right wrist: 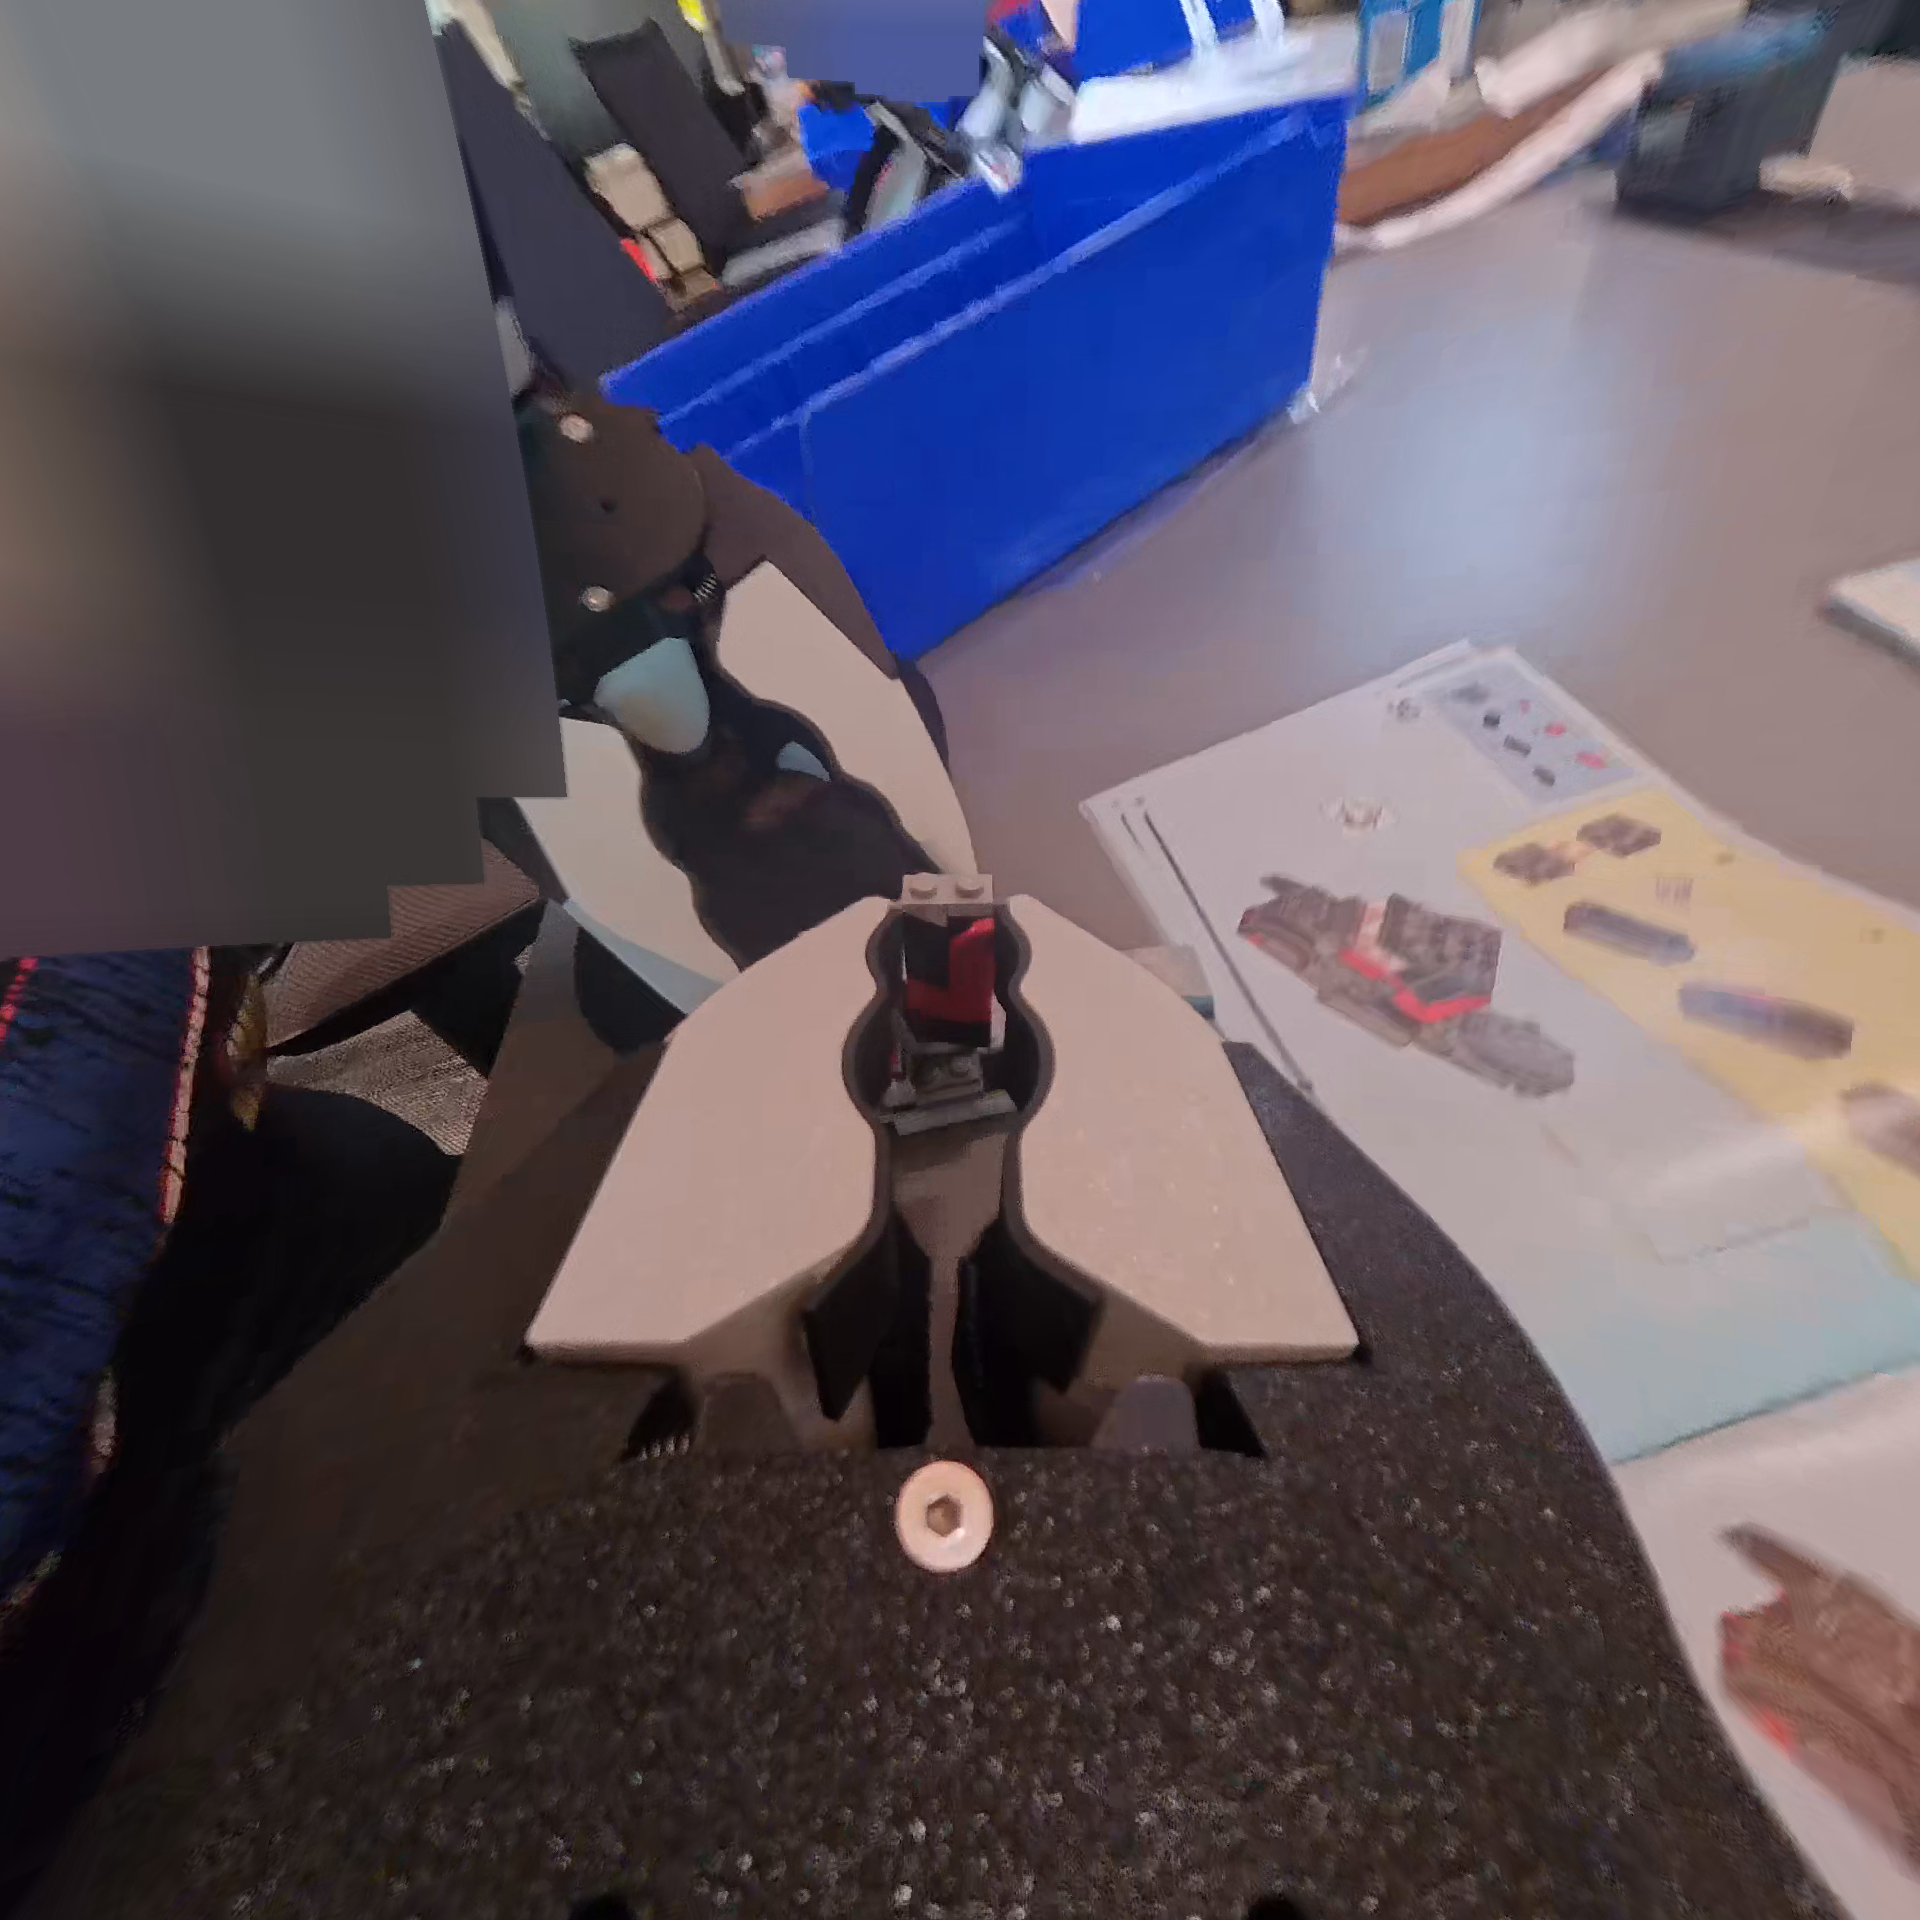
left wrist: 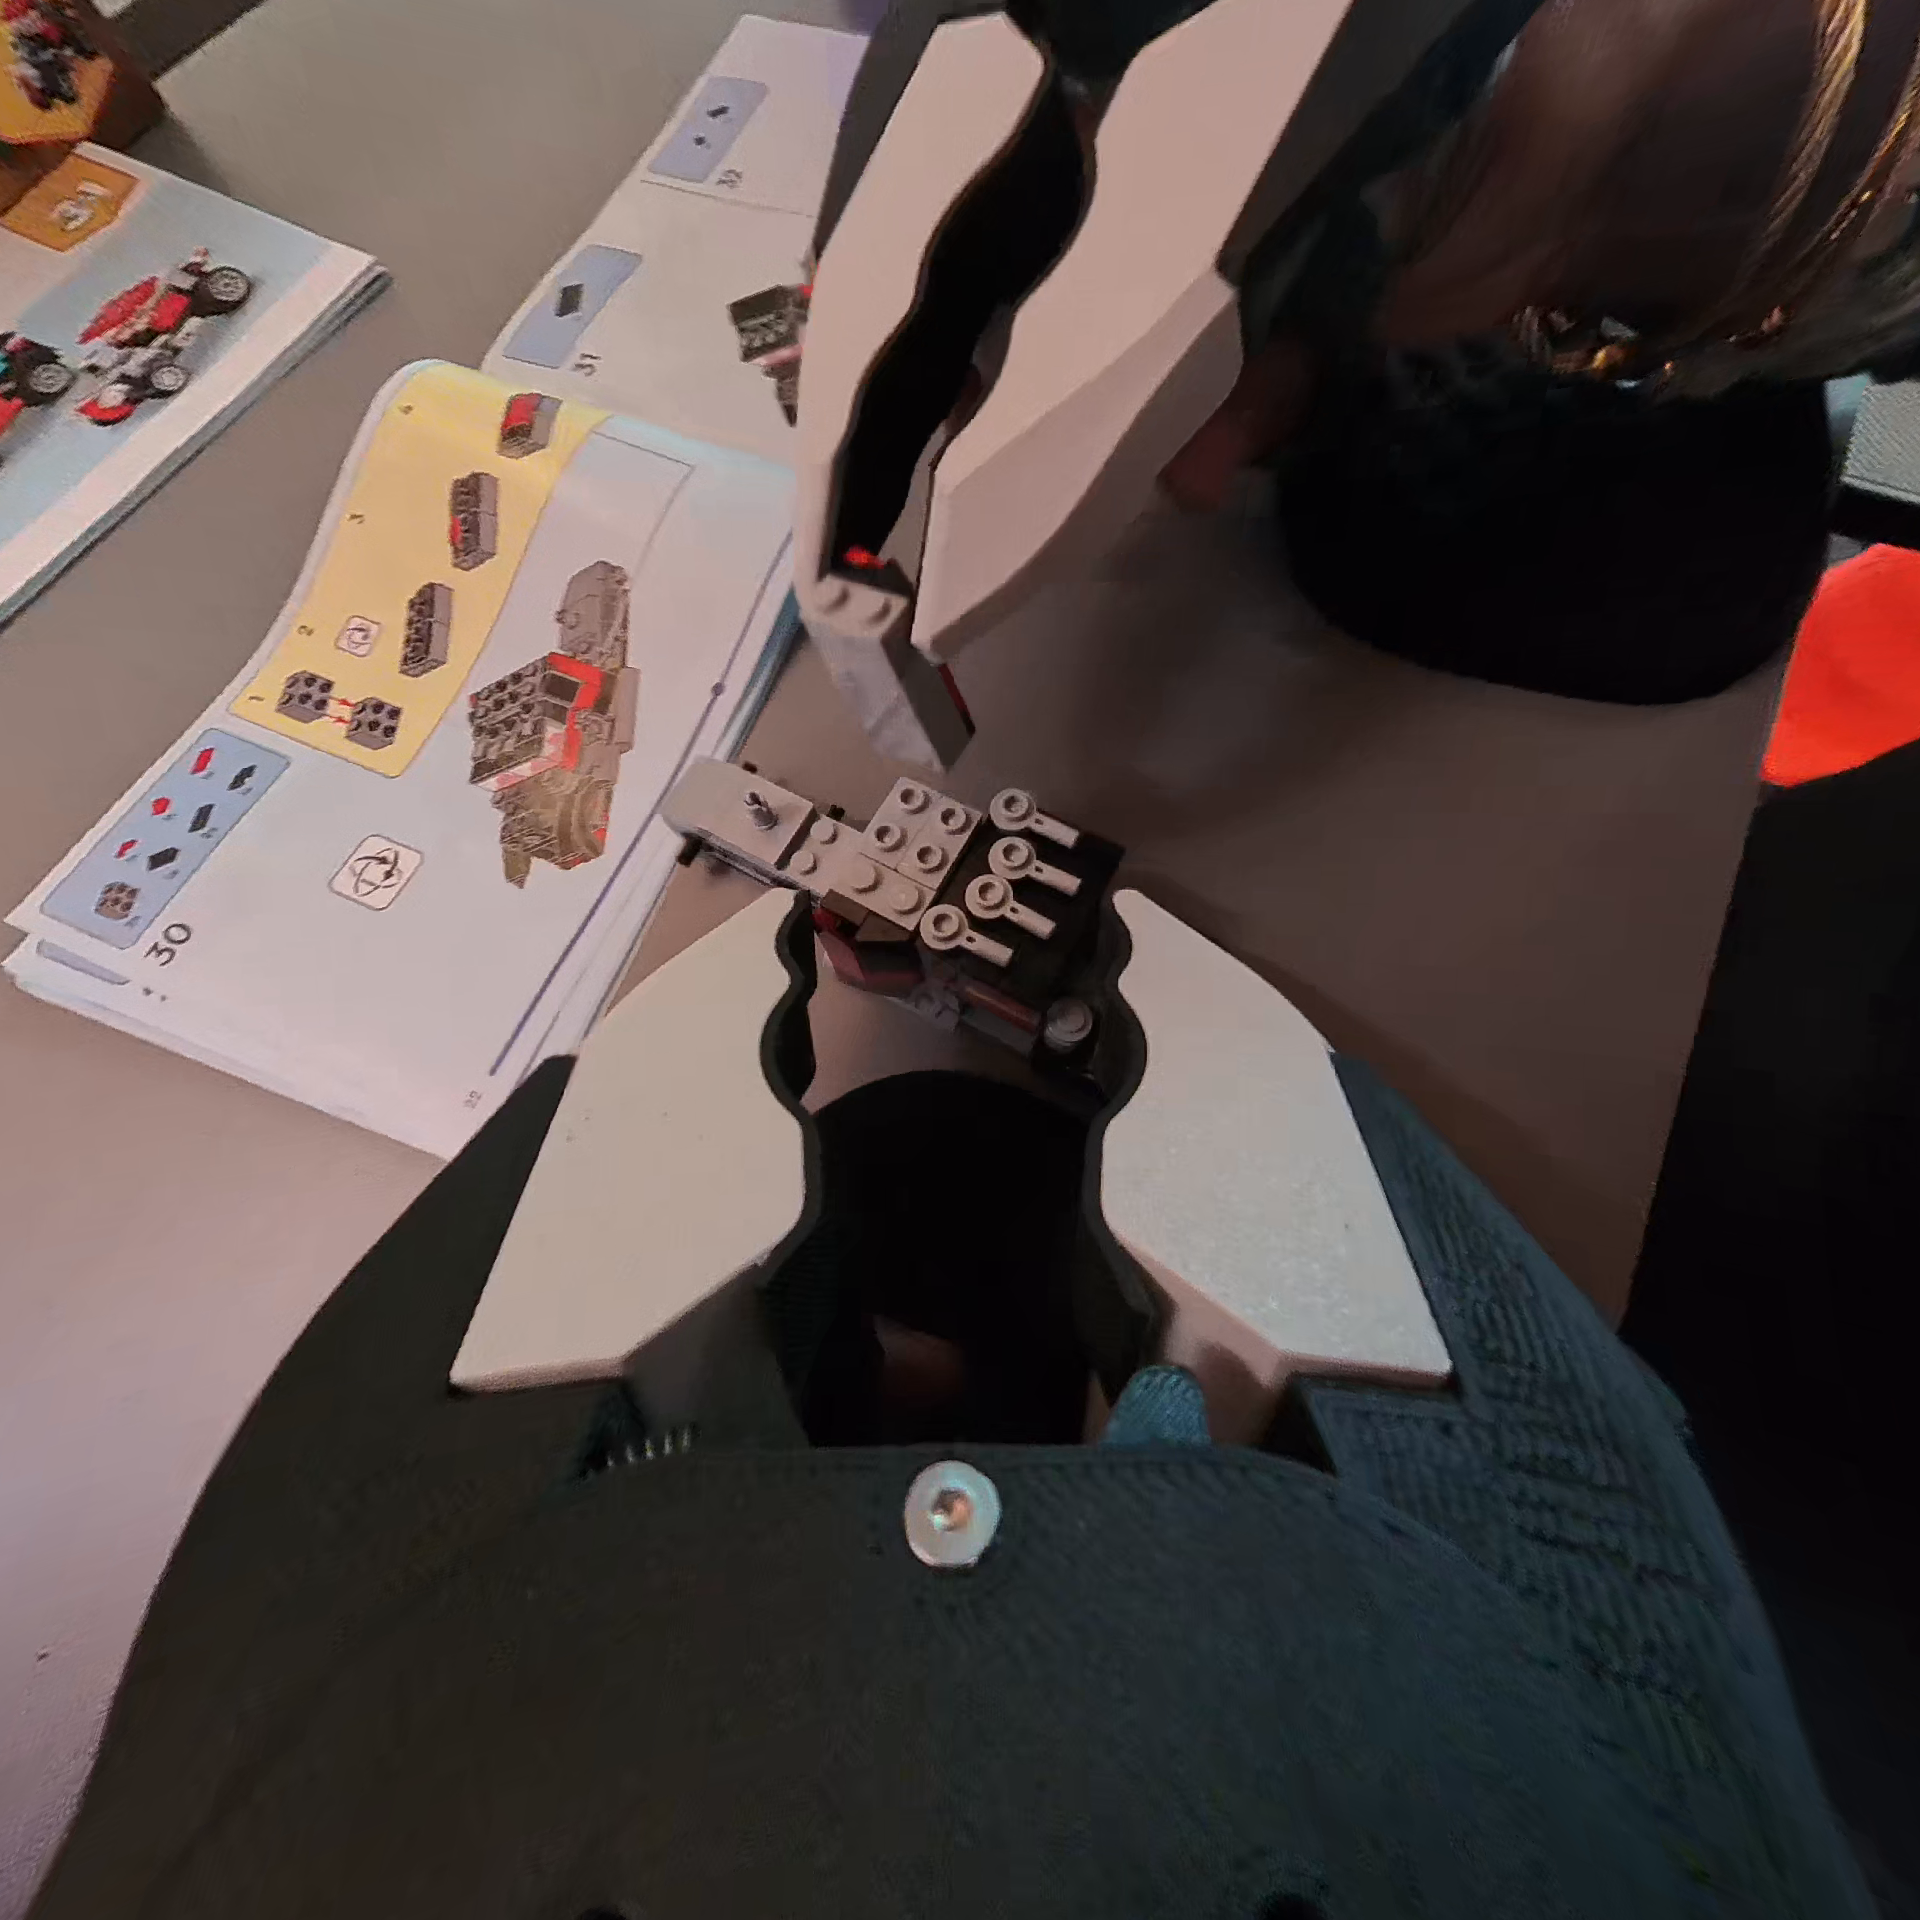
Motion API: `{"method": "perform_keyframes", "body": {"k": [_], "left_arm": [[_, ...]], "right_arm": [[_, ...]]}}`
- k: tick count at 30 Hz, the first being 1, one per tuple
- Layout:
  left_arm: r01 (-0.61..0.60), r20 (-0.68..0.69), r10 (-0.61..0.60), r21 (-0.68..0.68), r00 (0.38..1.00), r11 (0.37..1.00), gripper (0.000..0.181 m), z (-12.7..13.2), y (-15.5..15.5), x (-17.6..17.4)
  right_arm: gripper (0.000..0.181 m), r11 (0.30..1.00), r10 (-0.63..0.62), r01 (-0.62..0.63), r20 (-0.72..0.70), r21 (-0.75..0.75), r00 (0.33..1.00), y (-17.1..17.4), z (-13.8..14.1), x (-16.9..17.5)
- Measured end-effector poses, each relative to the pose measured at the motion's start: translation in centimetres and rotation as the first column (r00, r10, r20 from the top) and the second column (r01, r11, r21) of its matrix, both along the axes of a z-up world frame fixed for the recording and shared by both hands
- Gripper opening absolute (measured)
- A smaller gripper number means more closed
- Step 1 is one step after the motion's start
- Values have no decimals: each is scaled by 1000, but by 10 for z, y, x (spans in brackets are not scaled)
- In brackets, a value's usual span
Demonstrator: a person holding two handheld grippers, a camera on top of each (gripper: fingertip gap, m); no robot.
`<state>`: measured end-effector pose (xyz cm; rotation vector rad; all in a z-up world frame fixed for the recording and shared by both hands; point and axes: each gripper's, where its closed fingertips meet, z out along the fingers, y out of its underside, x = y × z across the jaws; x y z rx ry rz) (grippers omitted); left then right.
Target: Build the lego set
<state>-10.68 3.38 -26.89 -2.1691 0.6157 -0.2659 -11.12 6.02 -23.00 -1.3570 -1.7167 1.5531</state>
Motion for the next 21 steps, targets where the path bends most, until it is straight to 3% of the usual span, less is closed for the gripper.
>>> {"method": "perform_keyframes", "body": {"k": [2, 8, 16, 19, 21], "left_arm": [[-34, 7, 34, 2, 999, 999, 52, 0, 3, -4], [-112, 12, 112, 9, 994, 994, 52, 0, 12, -5], [-142, 34, 142, -8, 989, 990, 53, -1, 14, -8], [-104, 95, 105, -13, 990, 995, 57, 6, 12, -8], [-67, 198, 57, 44, 979, 997, 53, 26, 15, -8]], "right_arm": [[16, 997, 75, -74, -79, 21, 994, 0, 5, 0], [16, 996, 92, -91, -119, 11, 989, 8, 1, -4], [16, 992, 118, -118, 23, 34, 993, 4, -18, -8], [16, 993, 117, -117, -26, 30, 993, 7, -10, -9], [16, 992, 124, -126, -111, -12, 986, 9, 10, -6]]}}
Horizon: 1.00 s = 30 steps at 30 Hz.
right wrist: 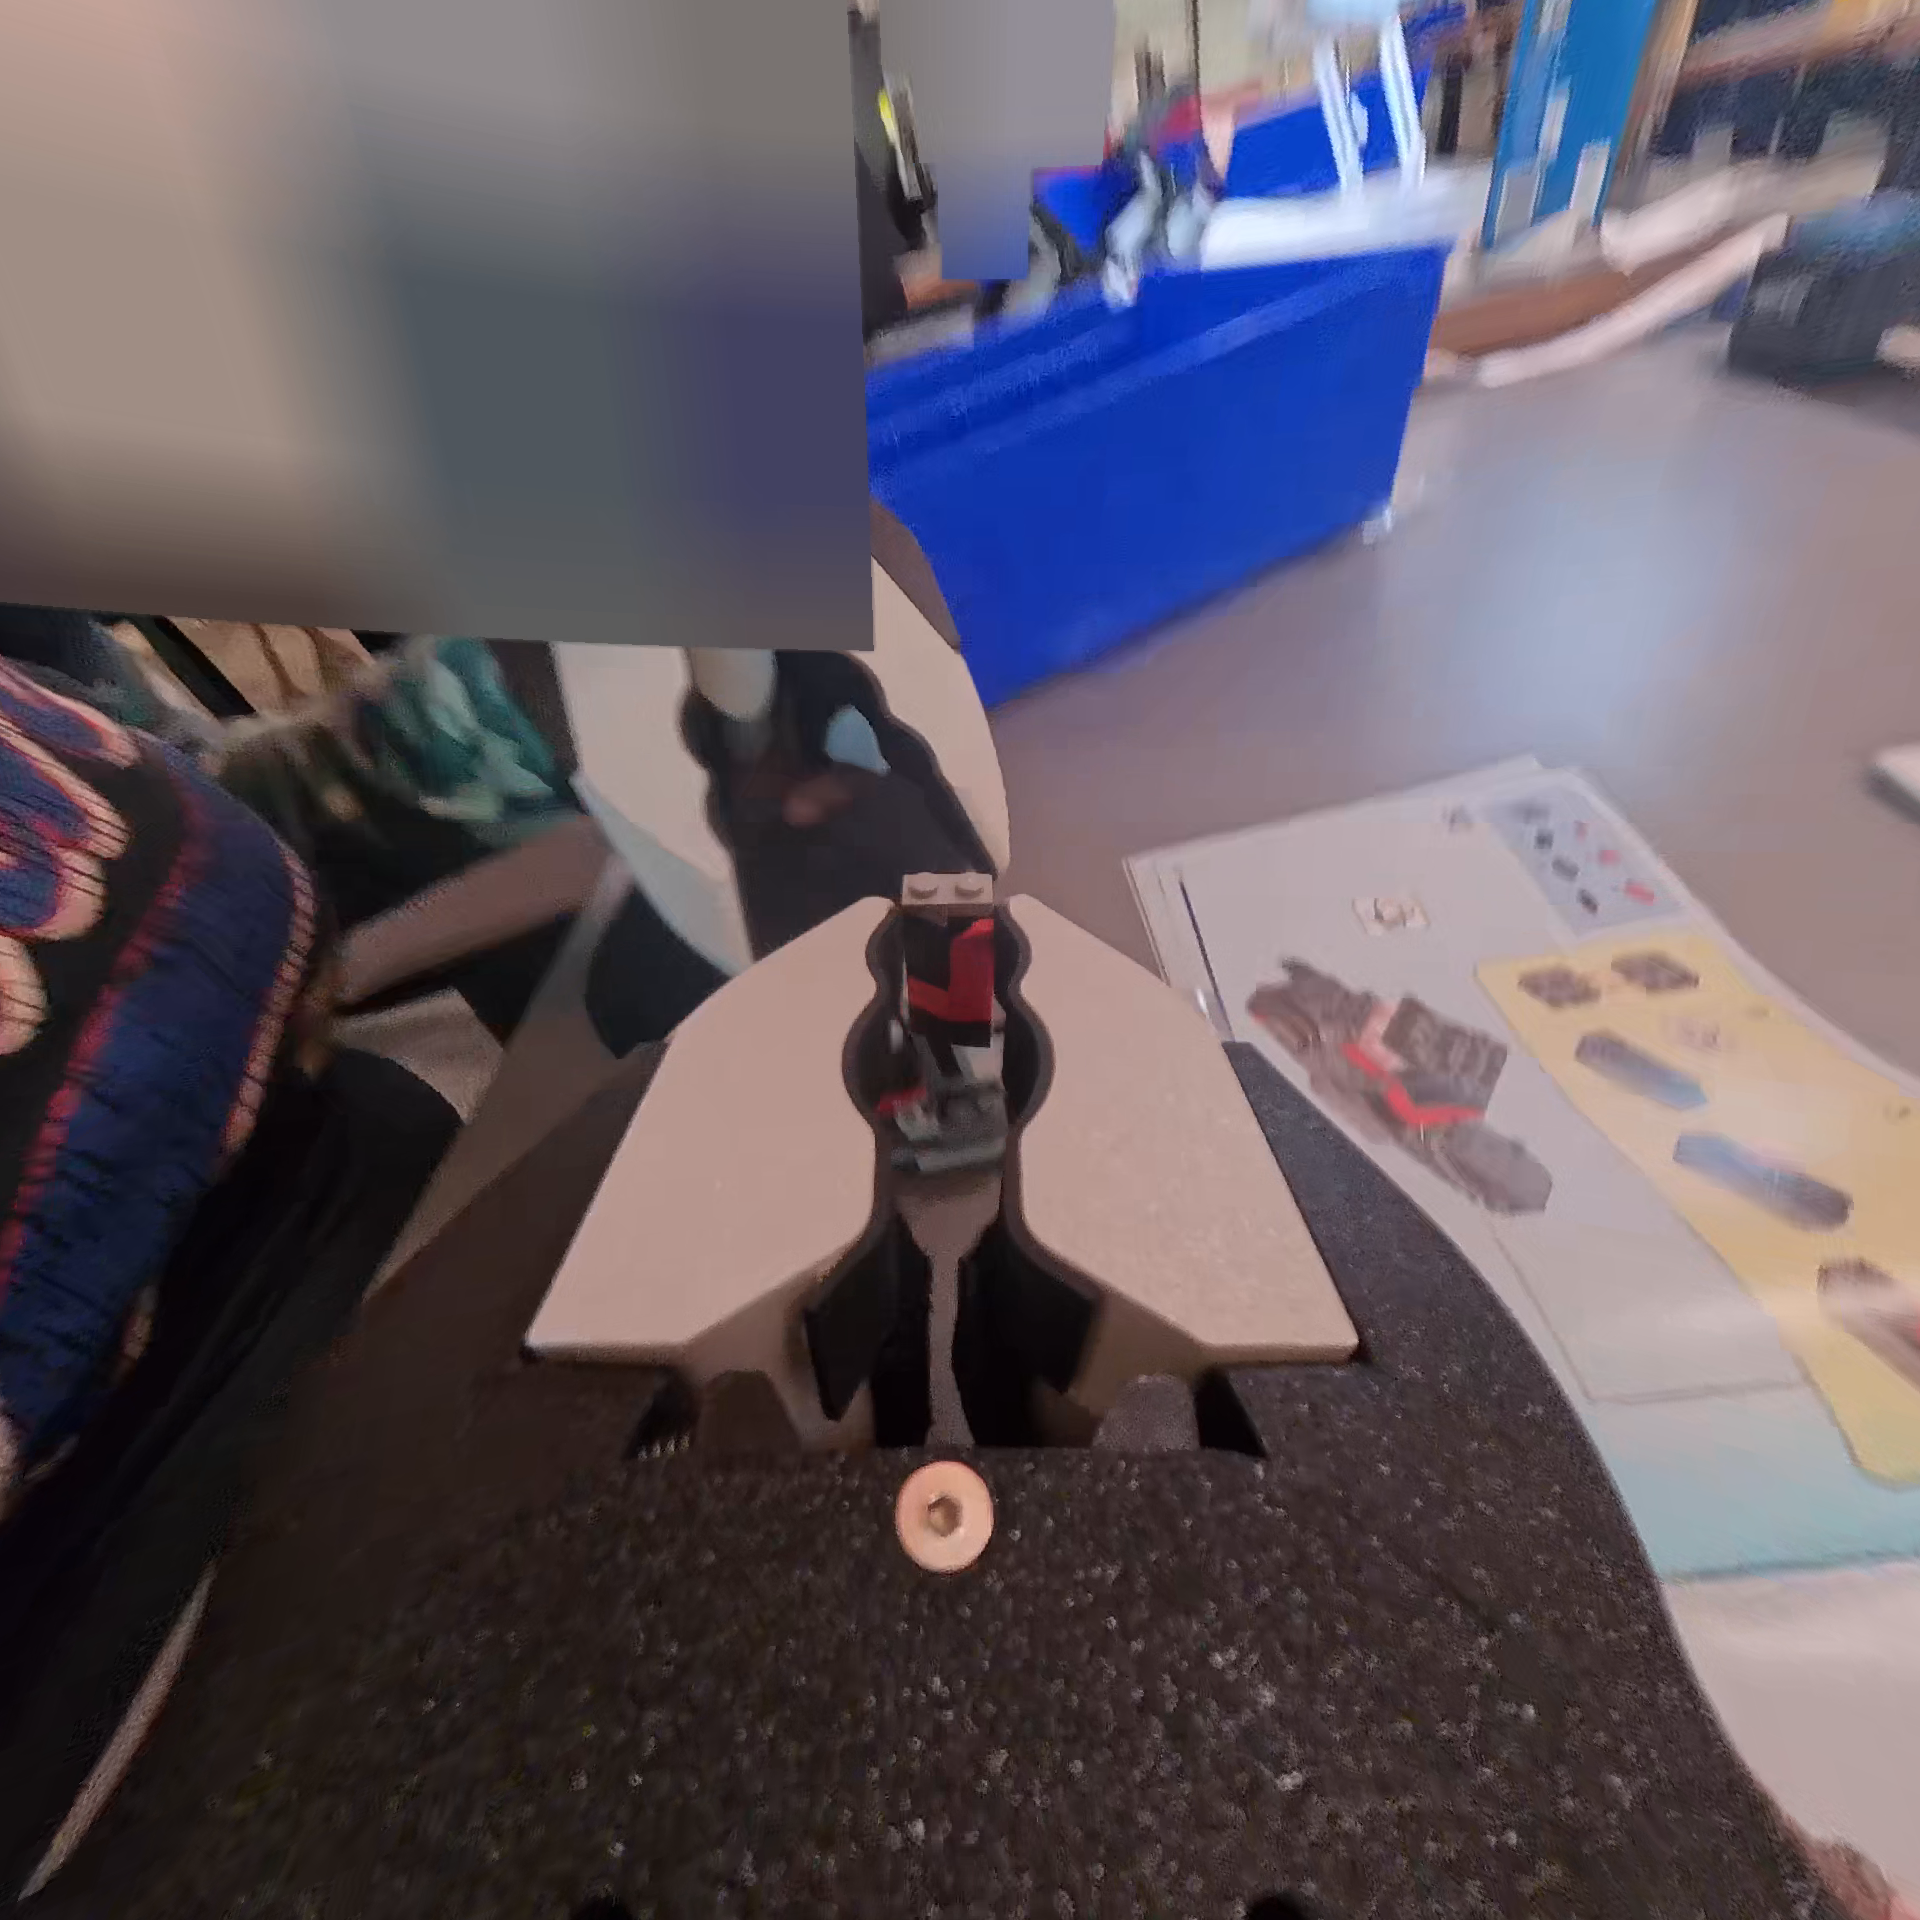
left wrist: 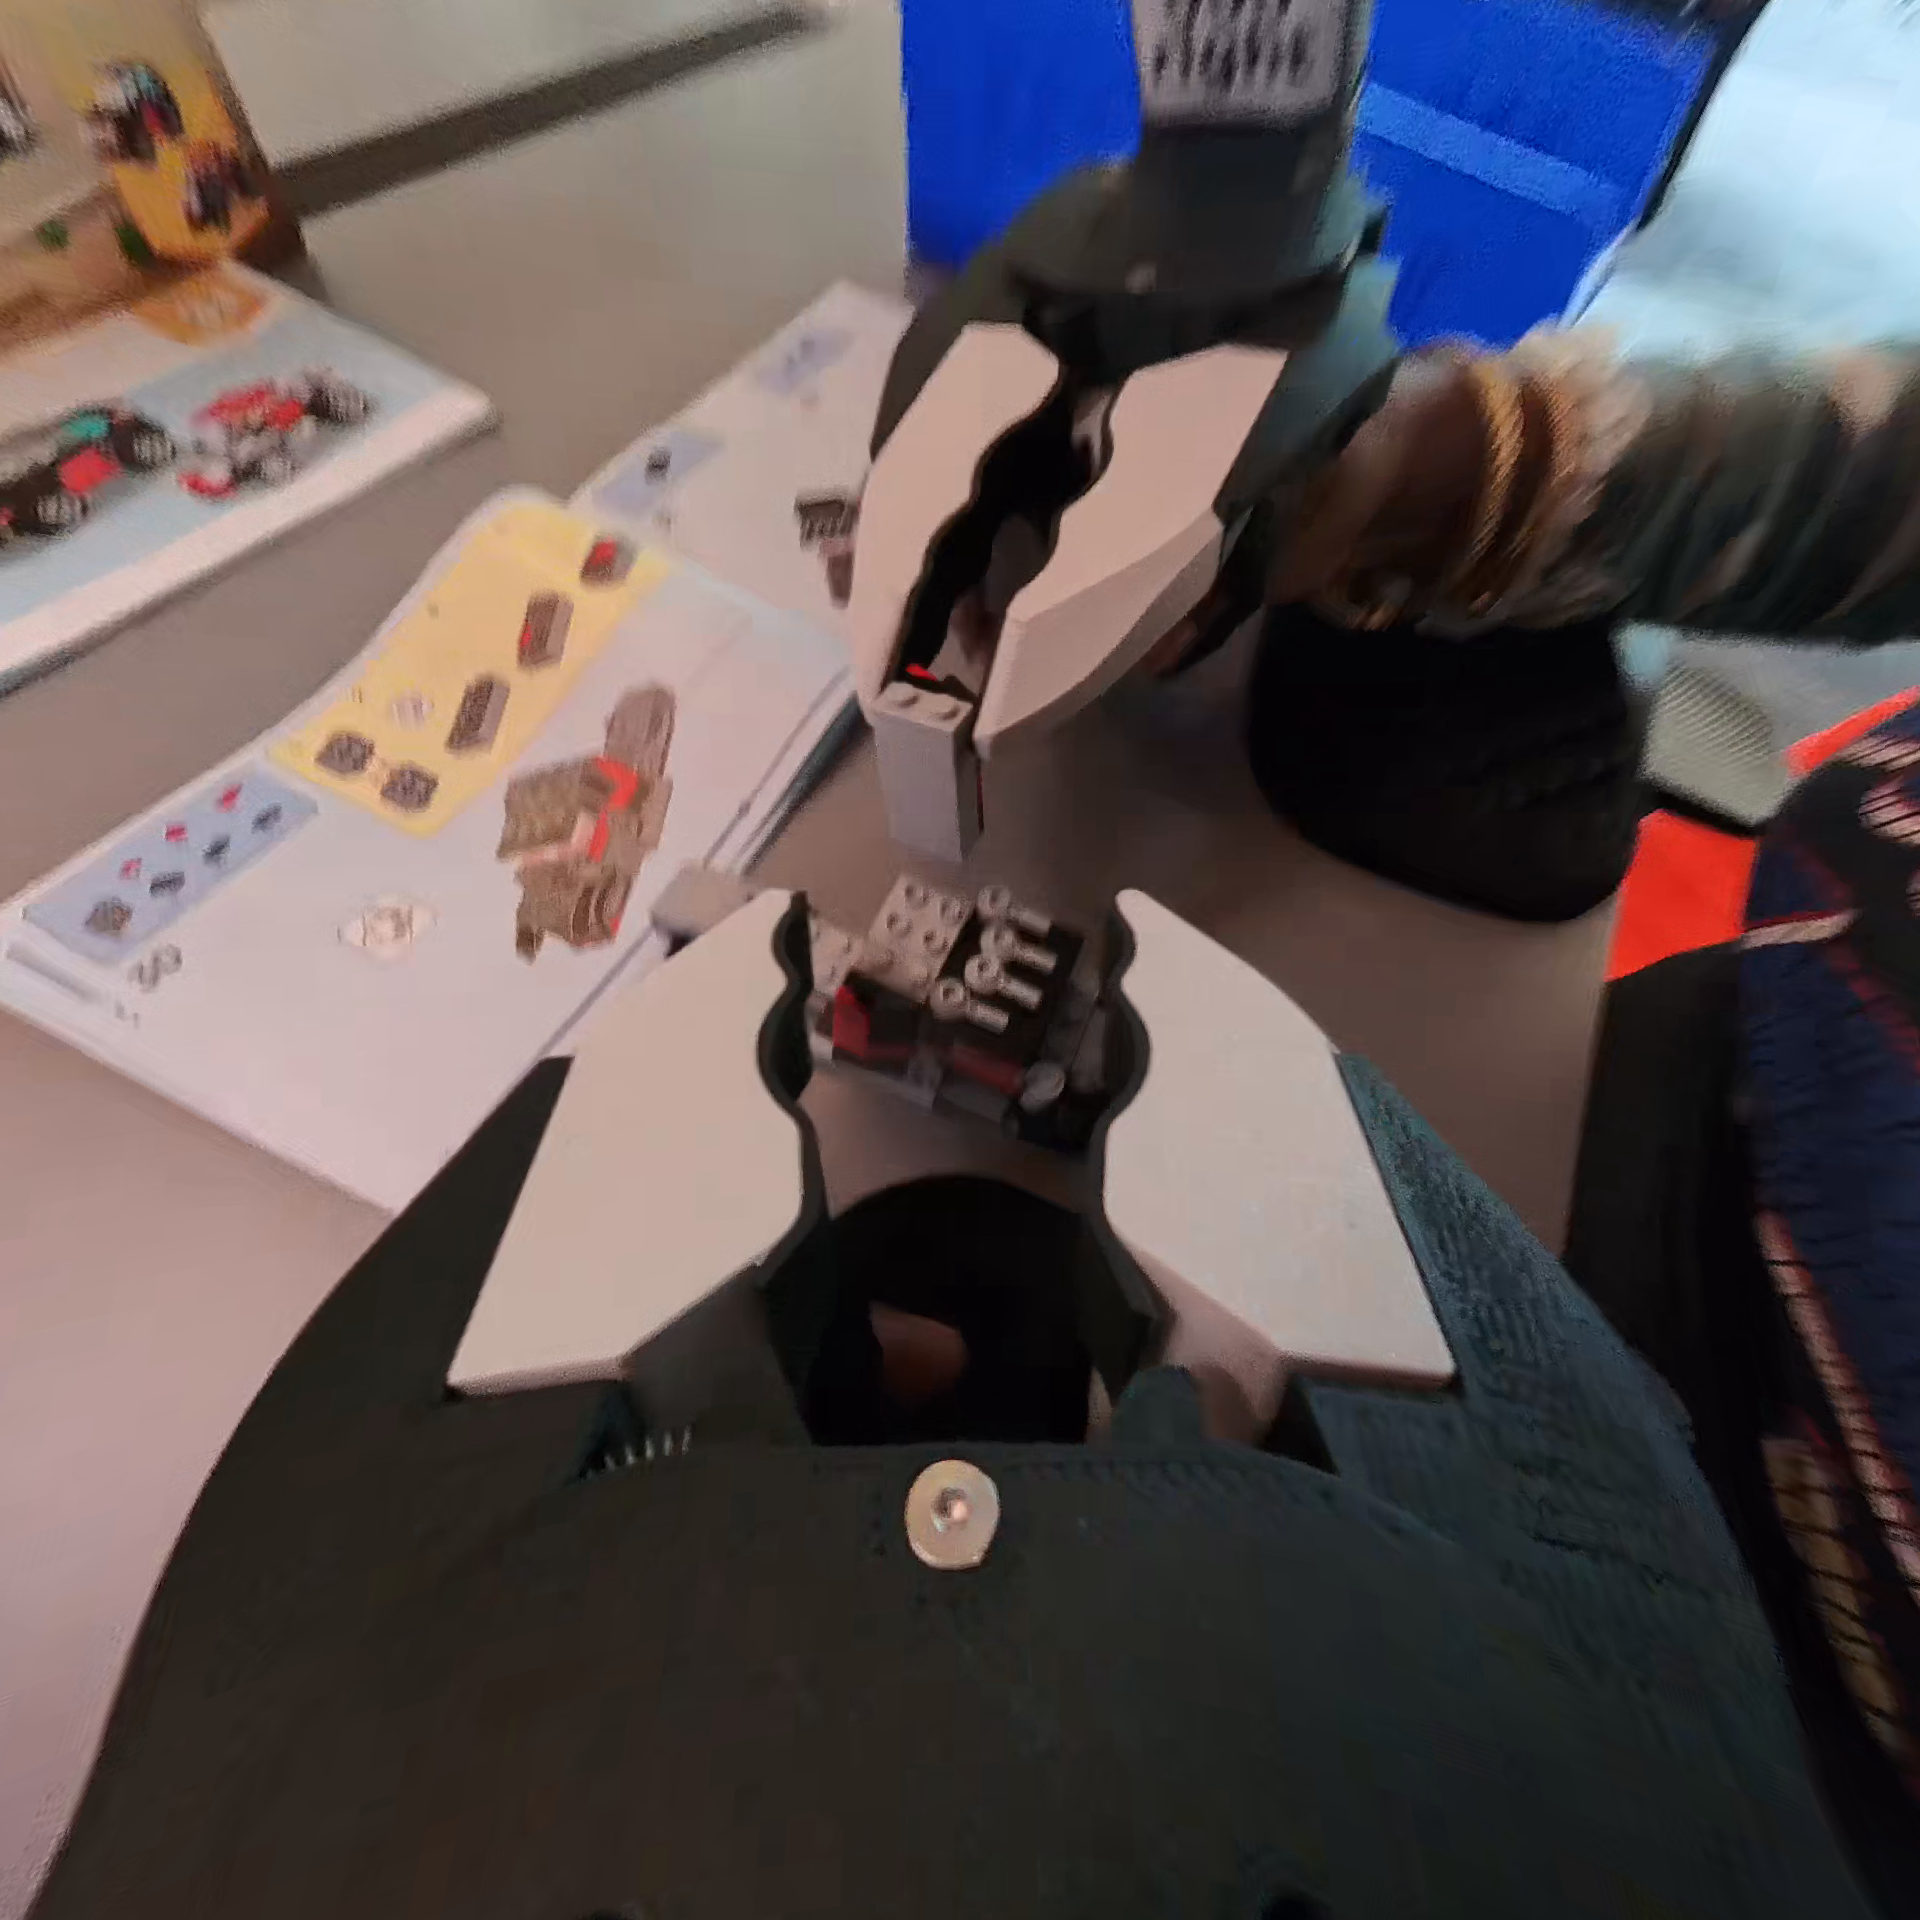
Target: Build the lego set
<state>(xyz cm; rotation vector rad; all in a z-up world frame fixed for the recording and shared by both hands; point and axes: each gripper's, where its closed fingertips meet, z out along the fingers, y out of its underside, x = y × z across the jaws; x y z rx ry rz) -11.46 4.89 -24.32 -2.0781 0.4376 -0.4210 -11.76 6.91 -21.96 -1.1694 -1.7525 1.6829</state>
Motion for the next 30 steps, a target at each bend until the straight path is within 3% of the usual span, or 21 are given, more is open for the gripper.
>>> {"method": "perform_keyframes", "body": {"k": [5, 8, 10, 19, 30], "left_arm": [[154, 205, -189, 177, 960, 972, 32, 50, 12, 15], [198, 191, -239, 210, 952, 957, 18, 54, 17, 22], [212, 169, -253, 229, 953, 950, 17, 54, 18, 23], [258, -6, -260, 155, 965, 954, 17, 37, 13, 23], [286, -108, -277, 82, 955, 955, 17, 25, 11, 23]], "right_arm": [[16, 978, 37, -81, -218, -193, 975, -2, 52, 10], [16, 973, 42, -95, -242, -210, 969, -4, 56, 13], [16, 977, 43, -90, -235, -195, 971, -4, 55, 15], [19, 979, 163, -163, 14, 125, 987, -8, 40, 23], [18, 923, 182, -207, 105, 325, 978, -10, 31, 25]]}}
